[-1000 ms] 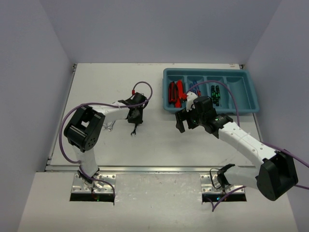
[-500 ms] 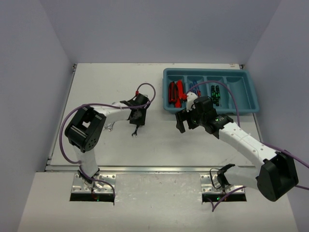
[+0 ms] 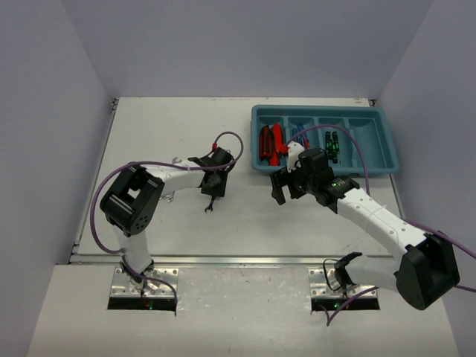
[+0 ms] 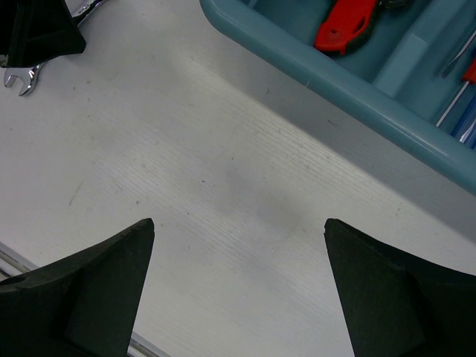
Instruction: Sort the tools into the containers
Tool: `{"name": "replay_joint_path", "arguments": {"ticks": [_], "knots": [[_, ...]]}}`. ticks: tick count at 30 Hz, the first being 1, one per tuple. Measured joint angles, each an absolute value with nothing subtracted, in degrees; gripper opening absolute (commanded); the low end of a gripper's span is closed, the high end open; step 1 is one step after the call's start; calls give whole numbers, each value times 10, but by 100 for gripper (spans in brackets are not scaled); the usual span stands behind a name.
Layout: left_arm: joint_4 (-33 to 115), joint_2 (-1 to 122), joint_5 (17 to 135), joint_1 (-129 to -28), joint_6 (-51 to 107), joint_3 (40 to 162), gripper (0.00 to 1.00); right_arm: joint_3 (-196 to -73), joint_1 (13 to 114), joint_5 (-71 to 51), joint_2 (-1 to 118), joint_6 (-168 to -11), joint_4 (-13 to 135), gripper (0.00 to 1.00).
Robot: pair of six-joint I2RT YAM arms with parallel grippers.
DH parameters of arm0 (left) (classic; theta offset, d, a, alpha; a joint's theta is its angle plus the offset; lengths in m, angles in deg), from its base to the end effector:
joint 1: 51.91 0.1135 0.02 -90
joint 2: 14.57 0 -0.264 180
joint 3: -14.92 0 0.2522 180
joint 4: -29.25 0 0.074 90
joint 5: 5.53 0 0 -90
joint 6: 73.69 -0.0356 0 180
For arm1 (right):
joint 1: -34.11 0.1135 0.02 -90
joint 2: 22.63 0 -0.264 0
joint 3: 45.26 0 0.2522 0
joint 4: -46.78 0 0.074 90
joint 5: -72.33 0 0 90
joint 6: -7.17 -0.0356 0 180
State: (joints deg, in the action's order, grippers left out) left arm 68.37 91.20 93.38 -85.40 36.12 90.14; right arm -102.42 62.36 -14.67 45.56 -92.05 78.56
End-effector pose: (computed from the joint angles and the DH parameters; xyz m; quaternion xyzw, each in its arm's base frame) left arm 0.2923 -0.1868 0.1370 0.1033 0.9760 -0.0106 0.1916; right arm 0.2192 0.1199 0.2359 -0.1618 0.9017 0.1512 0.3712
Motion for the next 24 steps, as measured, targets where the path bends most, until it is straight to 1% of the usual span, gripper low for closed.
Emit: {"name": "replay_joint_path", "arguments": {"ticks": [2, 4, 6, 8, 9, 13, 16, 24], "knots": [[684, 912, 933, -854, 361, 899, 27, -1024, 624, -147, 456, -920, 786, 95], [685, 912, 932, -855, 361, 896, 21, -1024, 624, -147, 456, -920, 786, 95], [686, 915, 931, -856, 362, 894, 10, -1024, 624, -147, 456, -920, 786, 95], [687, 918, 928, -856, 362, 893, 1, -1024, 624, -147, 455, -920, 786, 95], [687, 919, 926, -856, 363, 893, 0, -1023, 624, -147, 455, -920, 786, 95], [687, 919, 925, -857, 363, 893, 0, -1022, 624, -147, 454, -920, 786, 95], [688, 919, 926, -857, 363, 894, 0, -1022, 624, -147, 454, -921, 786, 99], [685, 887, 933, -858, 385, 889, 0, -1013, 621, -167, 455, -948, 771, 99]]}}
